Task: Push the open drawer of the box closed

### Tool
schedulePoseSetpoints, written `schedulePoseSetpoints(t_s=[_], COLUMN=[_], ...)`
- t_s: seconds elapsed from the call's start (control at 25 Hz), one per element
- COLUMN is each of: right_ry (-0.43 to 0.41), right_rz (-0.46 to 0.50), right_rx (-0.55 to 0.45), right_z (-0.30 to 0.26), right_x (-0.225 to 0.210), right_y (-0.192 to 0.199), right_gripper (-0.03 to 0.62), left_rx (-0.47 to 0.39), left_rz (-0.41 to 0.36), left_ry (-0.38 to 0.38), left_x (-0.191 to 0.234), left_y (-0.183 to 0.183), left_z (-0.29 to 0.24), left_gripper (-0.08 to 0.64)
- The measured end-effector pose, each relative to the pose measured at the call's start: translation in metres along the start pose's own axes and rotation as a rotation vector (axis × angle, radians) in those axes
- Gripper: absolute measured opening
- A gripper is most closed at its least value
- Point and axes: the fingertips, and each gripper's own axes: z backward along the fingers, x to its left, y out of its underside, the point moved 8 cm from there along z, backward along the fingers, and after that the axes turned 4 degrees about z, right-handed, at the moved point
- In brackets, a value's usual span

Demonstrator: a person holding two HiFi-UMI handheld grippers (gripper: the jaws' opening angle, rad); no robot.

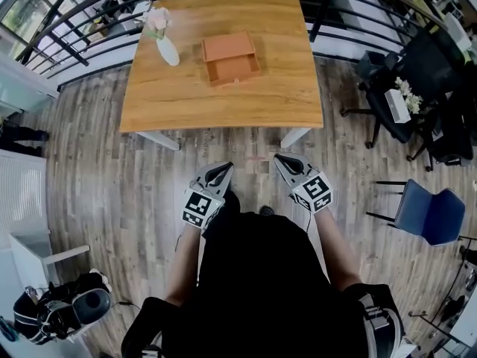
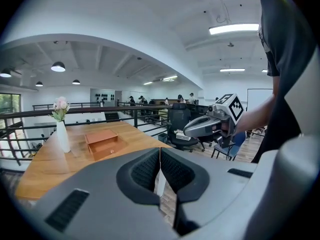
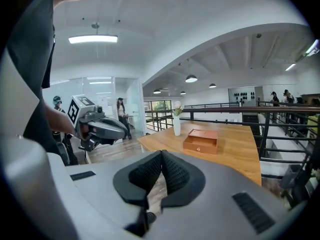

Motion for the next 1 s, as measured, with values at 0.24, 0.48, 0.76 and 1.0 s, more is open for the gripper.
schedulePoseSetpoints(t_s=[0.24,0.48,0.76,1.0], right_ry=[0.094,0.171,0.225,0.230], right_rz=[-0.024,-0.066,-0.114,-0.116], right_rx=[0.010,0.016,0.040,0.060], right_z=[-0.066,-0.127,-0.177,-0.215], right_x=[-0.016,-0.027,-0.029,-0.026], right_y=[-0.029,-0.048,-0.057,-0.064], right_gripper=[0.016,0.017,0.017,0.017], left_rx=[-0.004,0.015,0.024,0.029], left_rz=[-0.015,-0.045,-0.065,-0.044], left_ry=[0.079,0.154,0.213,0.217], left_x=[0.088,0.163,0.221,0.259], left_y=[-0.016,-0.031,-0.036,-0.028], left_z=[-0.013,-0.027,-0.031,-0.023], left_gripper=[0.025,0.025,0.025,0.025])
